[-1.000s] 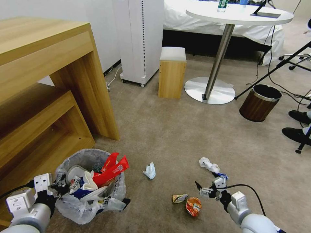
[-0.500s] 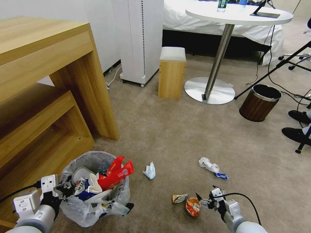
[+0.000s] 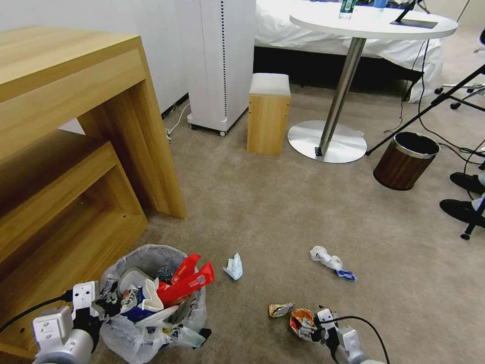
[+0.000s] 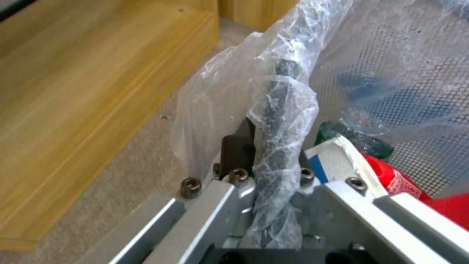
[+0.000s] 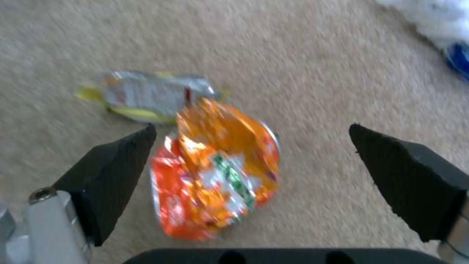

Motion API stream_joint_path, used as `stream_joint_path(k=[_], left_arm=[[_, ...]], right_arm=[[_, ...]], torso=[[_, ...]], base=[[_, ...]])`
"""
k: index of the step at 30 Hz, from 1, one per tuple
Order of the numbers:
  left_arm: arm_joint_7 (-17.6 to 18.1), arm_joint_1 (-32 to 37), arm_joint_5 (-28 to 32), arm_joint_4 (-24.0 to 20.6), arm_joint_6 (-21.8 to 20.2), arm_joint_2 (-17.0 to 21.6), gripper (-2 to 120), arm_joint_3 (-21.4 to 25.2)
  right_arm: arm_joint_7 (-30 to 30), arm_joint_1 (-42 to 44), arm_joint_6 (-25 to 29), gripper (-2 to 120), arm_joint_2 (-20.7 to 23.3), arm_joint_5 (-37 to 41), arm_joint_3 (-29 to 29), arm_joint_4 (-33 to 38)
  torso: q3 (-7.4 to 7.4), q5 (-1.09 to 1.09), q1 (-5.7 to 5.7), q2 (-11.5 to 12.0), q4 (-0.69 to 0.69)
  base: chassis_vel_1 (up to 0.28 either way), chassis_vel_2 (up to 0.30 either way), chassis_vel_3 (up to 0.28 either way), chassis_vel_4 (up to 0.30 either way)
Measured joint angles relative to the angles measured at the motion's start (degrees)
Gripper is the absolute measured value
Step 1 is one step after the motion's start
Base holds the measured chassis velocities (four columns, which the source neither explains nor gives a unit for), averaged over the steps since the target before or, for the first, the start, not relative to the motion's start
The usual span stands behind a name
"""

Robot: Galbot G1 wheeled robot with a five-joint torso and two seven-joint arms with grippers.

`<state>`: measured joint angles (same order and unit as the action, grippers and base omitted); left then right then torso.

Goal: Pick up the trash bin and place the garbage on the floor into it.

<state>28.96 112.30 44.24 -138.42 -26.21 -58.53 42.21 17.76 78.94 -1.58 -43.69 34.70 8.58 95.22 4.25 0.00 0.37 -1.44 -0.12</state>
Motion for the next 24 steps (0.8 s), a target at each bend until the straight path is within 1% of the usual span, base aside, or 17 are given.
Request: stream_joint_path(k=[10,15,19,24], left_arm=[[-1.3,0.6,-4.6,0.4,0.9,-1.4,0,-3.8],[-1.7,0.7,-6.3,0.7,1.3,-1.7,0,-5.4],[-1.9,0.7,-7.2,0.7,1.5,-1.7,0,-6.1],[-2.1,0.8,-8.0,0.7,1.7,-1.7,0,-6.5]], right_arm=[[-2.2,-0.4,3.2,100,-2.8,-2.5,0.1,-5.8],[-2.4,-1.2,3.5,100,-3.8,-2.7,1.2,-7.2],[-2.9,-1.9,4.2,100,-4.4,-3.4,1.8,-9.0],[-3.3,-2.3,4.5,100,-4.7,-3.4,2.4,-9.5]], torso=[[0.0,0.01,0.0,0.0,0.0],[0.0,0.0,0.0,0.0,0.0],[0.0,0.01,0.0,0.0,0.0],[0.0,0.0,0.0,0.0,0.0]], base=[[0.0,0.0,0.0,0.0],[0.0,0.0,0.0,0.0],[0.0,0.0,0.0,0.0],[0.0,0.0,0.0,0.0]])
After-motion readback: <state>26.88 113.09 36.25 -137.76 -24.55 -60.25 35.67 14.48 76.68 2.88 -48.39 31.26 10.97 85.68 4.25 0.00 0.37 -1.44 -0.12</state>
